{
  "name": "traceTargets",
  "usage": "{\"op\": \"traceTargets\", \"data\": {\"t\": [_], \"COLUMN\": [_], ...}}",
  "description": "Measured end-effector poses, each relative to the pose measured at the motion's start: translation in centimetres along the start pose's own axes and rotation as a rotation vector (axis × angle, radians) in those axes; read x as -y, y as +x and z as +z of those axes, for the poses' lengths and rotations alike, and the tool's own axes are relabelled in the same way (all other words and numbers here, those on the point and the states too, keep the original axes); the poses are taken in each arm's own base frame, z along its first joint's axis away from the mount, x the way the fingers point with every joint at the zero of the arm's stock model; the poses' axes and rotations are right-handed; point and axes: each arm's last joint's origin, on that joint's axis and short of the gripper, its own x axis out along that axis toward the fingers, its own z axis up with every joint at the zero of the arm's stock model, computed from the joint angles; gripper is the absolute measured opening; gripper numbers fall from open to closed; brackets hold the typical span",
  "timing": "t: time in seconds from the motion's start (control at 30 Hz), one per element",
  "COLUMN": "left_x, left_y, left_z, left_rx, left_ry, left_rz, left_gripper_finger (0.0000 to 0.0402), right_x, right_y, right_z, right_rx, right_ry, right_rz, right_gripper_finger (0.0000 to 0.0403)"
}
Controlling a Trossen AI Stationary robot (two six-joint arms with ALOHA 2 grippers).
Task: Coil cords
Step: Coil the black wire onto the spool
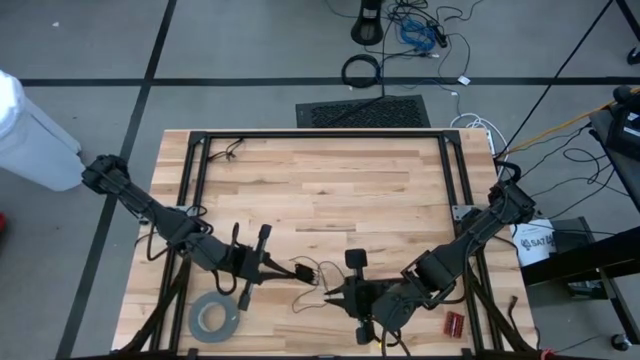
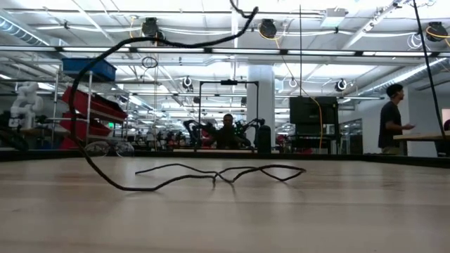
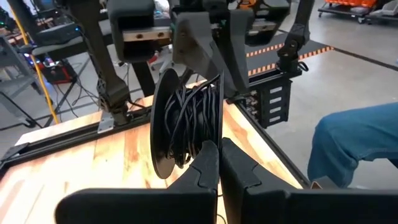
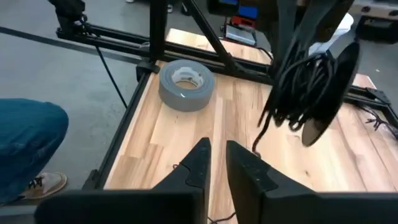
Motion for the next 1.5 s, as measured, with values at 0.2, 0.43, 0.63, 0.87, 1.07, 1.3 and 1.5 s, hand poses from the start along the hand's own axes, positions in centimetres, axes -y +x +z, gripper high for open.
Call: {"op": "traceTargets", "data": {"t": [0.2, 0.43, 0.63, 0.87, 1.07, 1.3, 1.5], "left_x": [0.1, 0.3, 0.3, 0.9, 1.0, 0.9, 1.0], "left_y": [-0.2, -0.3, -0.3, -0.5, -0.5, -0.5, -0.3], "left_z": [0.2, 0.2, 0.3, 0.3, 0.3, 0.4, 0.5], "left_rx": [0.008, 0.014, 0.017, 0.021, 0.022, 0.024, 0.047], "left_ry": [0.010, 0.029, 0.021, 0.025, 0.026, 0.024, 0.013], "left_rz": [-0.008, -0.013, -0.013, -0.034, -0.038, -0.029, -0.019], "left_gripper_finger": [0.0001, 0.0001, 0.0001, 0.0001, 0.0001, 0.0001, 0.0002], "right_x": [-0.2, -0.4, 0.0, 0.8, 1.0, 1.8, 2.4], "right_y": [-1.7, -2.2, -1.5, -0.7, -0.3, 0.7, 1.7], "right_z": [0.4, 1.0, 1.1, 1.2, 1.3, 1.4, 1.4], "right_rx": [0.038, 0.126, 0.132, 0.125, 0.137, 0.133, 0.130], "right_ry": [0.000, 0.033, 0.051, 0.065, 0.074, 0.067, 0.060], "right_rz": [-0.051, -0.206, -0.218, -0.245, -0.241, -0.251, -0.246], "right_gripper_finger": [0.0049, 0.0050, 0.0050, 0.0055, 0.0123, 0.0191, 0.0189]}}
